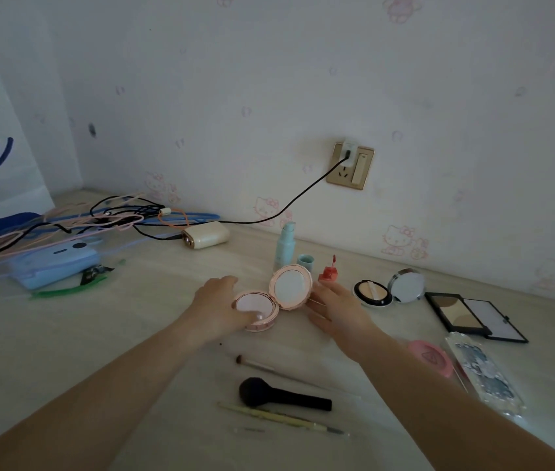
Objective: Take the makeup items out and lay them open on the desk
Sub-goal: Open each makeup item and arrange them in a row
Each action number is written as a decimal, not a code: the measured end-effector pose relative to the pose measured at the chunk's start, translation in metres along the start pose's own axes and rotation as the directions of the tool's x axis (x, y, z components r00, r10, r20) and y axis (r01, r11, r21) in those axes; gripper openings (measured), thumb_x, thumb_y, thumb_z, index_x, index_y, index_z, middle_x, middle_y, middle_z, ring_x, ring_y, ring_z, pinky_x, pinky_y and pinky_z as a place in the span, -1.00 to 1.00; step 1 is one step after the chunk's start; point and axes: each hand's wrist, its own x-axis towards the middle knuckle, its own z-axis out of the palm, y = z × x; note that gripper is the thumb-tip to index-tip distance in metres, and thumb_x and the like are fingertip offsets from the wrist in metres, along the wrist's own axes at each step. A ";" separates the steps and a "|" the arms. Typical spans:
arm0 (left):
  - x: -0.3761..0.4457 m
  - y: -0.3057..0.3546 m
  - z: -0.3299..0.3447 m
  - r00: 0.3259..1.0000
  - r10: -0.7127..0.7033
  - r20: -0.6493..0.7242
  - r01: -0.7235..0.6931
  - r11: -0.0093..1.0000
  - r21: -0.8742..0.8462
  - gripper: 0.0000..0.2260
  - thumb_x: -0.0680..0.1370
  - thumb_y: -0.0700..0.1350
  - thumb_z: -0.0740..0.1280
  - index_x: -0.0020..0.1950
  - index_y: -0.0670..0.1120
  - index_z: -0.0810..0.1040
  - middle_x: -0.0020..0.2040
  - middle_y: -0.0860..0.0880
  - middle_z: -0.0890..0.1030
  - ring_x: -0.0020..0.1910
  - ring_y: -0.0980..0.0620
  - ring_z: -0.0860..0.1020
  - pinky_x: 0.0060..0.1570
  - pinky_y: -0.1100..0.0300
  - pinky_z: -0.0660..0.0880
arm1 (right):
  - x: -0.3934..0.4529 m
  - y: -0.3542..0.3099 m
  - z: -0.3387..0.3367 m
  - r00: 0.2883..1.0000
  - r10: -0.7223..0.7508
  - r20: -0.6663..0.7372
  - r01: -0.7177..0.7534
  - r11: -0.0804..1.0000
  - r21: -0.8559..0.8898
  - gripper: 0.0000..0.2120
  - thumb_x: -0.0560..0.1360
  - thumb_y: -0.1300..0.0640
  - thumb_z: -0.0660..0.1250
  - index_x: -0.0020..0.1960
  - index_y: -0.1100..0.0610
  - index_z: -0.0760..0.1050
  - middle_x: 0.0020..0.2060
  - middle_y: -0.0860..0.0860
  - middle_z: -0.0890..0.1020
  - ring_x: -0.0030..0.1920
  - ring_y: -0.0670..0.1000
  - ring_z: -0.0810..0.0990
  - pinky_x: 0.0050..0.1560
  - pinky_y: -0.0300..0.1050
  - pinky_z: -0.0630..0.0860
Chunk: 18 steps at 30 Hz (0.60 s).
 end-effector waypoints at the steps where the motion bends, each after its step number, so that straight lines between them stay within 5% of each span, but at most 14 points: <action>1: -0.003 0.004 -0.001 0.998 0.042 -0.048 -0.044 0.998 -0.041 -0.24 0.37 0.12 0.47 0.46 -0.09 0.24 0.39 -0.08 0.36 0.36 -0.03 0.35 0.31 0.11 0.32 | -0.004 -0.001 -0.004 1.000 -0.001 -0.006 0.001 1.000 -0.009 -0.89 0.56 0.10 0.25 0.07 0.08 0.47 0.07 0.04 0.58 0.12 0.02 0.55 0.23 -0.01 0.47; 5: -0.021 0.037 0.003 0.964 0.241 -0.111 -0.257 0.952 -0.167 -0.52 0.47 -0.05 0.40 0.36 -0.04 0.39 0.27 0.01 0.46 0.22 0.13 0.42 0.17 0.25 0.33 | -0.026 -0.002 -0.025 0.997 -0.077 -0.020 0.076 0.995 -0.062 -0.67 0.54 0.08 0.27 0.29 0.04 0.41 0.16 0.02 0.56 0.16 -0.04 0.54 0.11 -0.10 0.51; 11: -0.030 0.090 0.041 0.923 0.383 0.028 -0.367 0.902 -0.229 -0.63 0.48 -0.04 0.40 0.27 0.00 0.48 0.12 0.16 0.50 0.19 0.19 0.46 0.18 0.27 0.37 | -0.063 -0.027 -0.090 0.942 -0.321 -0.094 0.284 0.916 -0.283 -0.77 0.54 0.11 0.29 0.18 -0.07 0.48 0.16 -0.02 0.58 0.14 -0.04 0.55 0.24 -0.03 0.48; 15: -0.032 0.119 0.077 0.872 0.460 0.165 -0.435 0.885 -0.167 -0.55 0.48 -0.02 0.40 0.35 -0.02 0.41 0.24 0.10 0.49 0.24 0.18 0.43 0.12 0.32 0.33 | -0.082 -0.029 -0.147 0.880 -0.471 -0.054 0.227 0.519 -0.824 -0.59 0.53 0.03 0.28 0.37 -0.08 0.37 0.29 -0.07 0.50 0.26 -0.05 0.48 0.31 -0.11 0.37; 18: -0.031 0.139 0.102 0.855 0.468 0.225 -0.451 0.884 -0.126 -0.46 0.45 -0.03 0.43 0.39 -0.05 0.38 0.32 0.03 0.47 0.28 0.14 0.42 0.21 0.34 0.31 | -0.089 -0.018 -0.168 0.941 -0.333 0.055 0.142 0.245 -0.959 -0.42 0.50 -0.06 0.31 0.47 -0.09 0.20 0.40 -0.06 0.37 0.37 -0.01 0.35 0.35 -0.09 0.29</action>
